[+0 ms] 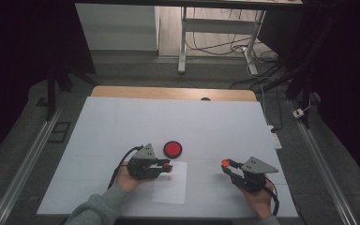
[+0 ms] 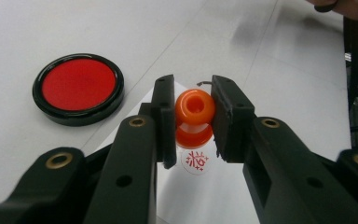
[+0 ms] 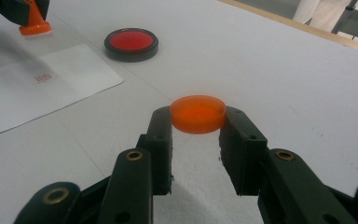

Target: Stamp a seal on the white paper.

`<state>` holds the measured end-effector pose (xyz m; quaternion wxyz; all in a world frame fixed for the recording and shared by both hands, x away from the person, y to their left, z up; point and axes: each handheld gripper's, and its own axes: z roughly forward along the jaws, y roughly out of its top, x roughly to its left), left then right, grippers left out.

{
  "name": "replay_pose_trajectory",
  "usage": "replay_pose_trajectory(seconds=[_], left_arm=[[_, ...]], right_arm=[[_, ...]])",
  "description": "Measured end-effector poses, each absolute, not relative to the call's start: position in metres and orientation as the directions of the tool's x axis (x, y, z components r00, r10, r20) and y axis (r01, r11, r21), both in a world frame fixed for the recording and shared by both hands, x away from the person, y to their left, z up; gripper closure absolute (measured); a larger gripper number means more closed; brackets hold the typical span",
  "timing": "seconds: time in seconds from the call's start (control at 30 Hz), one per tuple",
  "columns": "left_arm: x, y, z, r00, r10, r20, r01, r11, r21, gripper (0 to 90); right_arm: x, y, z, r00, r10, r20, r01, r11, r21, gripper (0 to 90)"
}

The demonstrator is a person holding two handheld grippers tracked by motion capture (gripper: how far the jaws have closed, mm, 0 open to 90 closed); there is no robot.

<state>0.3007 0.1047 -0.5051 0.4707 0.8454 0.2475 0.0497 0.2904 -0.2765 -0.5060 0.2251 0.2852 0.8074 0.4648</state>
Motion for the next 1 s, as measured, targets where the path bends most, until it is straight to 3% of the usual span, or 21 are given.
replay_pose_trajectory(seconds=[1.0], left_arm=[[0.306, 0.131, -0.465, 0.854, 0.491, -0.172, 0.365, -0.329, 0.871, 71.6]], right_arm=[[0.29, -0.27, -0.504, -0.748, 0.656, -0.102, 0.235, 0.405, 0.884, 64.5]])
